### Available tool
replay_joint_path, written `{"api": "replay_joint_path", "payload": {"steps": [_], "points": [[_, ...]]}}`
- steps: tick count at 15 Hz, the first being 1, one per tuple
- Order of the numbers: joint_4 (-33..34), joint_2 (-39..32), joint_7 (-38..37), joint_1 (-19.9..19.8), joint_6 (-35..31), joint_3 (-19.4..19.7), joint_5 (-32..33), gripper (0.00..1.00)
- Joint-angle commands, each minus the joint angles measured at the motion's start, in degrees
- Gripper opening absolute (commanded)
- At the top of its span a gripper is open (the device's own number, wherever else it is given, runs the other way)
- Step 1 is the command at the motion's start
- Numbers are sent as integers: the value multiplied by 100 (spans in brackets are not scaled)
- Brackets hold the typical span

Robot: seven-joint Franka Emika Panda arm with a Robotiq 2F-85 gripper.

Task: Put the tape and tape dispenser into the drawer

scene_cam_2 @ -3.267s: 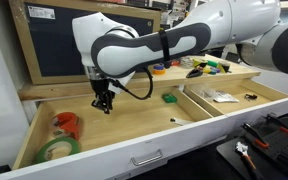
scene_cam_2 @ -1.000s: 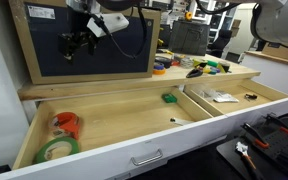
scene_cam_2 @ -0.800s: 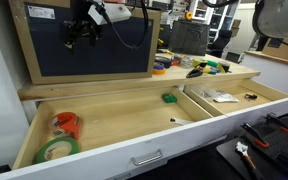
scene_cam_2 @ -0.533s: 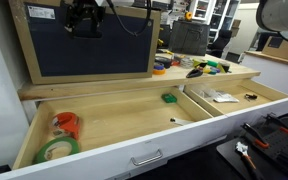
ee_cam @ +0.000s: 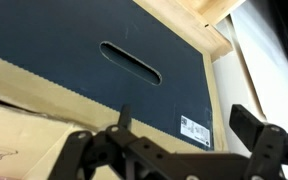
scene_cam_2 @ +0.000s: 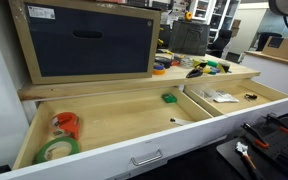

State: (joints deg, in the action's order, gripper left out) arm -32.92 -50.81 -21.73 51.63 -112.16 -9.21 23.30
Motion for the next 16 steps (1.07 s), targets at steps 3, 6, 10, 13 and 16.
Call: {"api": "replay_joint_path", "payload": {"steps": [3, 6, 10, 13, 16], "points": [[-448, 773, -707, -59, 342, 86, 49, 100], [-459, 992, -1201, -124, 446, 151, 59, 100], [-543, 1261, -1845, -237, 509, 307, 89, 100], [-740, 1501, -2219, -367, 521, 407, 59, 100], [-1056, 1788, -2518, -564, 469, 427, -11, 100]]}}
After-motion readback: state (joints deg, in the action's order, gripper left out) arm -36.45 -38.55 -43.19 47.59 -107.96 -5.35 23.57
